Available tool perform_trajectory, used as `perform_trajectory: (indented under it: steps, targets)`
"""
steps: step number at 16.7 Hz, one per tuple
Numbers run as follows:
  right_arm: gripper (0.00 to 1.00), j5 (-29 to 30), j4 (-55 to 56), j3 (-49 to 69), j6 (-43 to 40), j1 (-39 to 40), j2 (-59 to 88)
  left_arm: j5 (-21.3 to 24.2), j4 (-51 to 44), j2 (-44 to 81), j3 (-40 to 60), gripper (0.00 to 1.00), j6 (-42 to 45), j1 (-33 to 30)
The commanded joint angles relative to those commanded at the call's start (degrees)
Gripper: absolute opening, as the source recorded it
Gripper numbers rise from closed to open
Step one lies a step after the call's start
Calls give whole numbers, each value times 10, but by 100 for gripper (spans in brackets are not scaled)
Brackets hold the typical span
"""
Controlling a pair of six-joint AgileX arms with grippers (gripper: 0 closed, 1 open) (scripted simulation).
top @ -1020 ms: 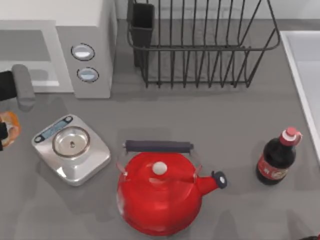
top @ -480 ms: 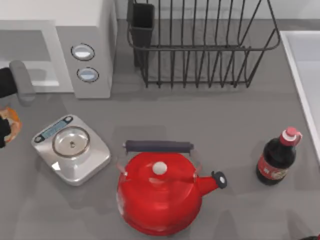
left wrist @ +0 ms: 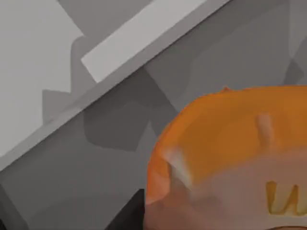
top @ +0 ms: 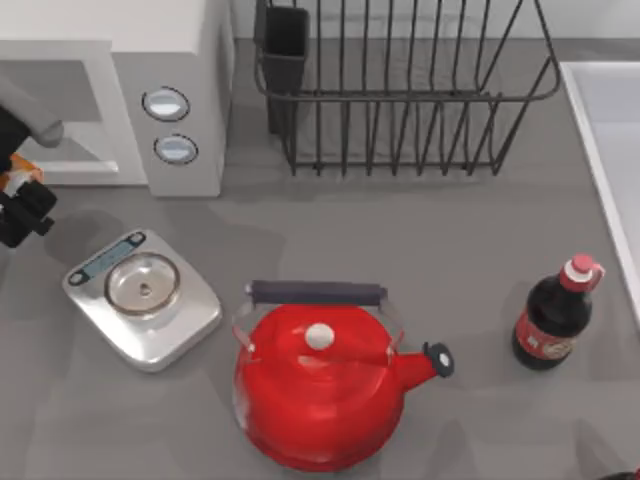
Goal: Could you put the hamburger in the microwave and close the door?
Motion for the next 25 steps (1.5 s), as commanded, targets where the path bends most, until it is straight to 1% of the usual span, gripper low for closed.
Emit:
perform_trajectory:
  steps: [4, 8, 10, 12, 14, 17, 23, 25]
  targets:
    - [100, 0, 0, 0, 0, 0, 0, 12, 264, 13, -42, 0, -132, 10]
    - [100, 0, 0, 0, 0, 0, 0, 34, 517, 38, -93, 0, -248, 16]
    - [100, 0, 0, 0, 0, 0, 0, 48, 620, 57, -123, 0, -297, 19]
    - [100, 0, 0, 0, 0, 0, 0, 61, 699, 78, -157, 0, -336, 22]
    - [100, 0, 0, 0, 0, 0, 0, 73, 755, 100, -188, 0, -366, 24]
    - [100, 0, 0, 0, 0, 0, 0, 85, 794, 121, -221, 0, -390, 27]
    - [100, 0, 0, 0, 0, 0, 0, 85, 795, 123, -223, 0, -390, 24]
    - [100, 0, 0, 0, 0, 0, 0, 85, 784, 141, -205, 0, -392, 22]
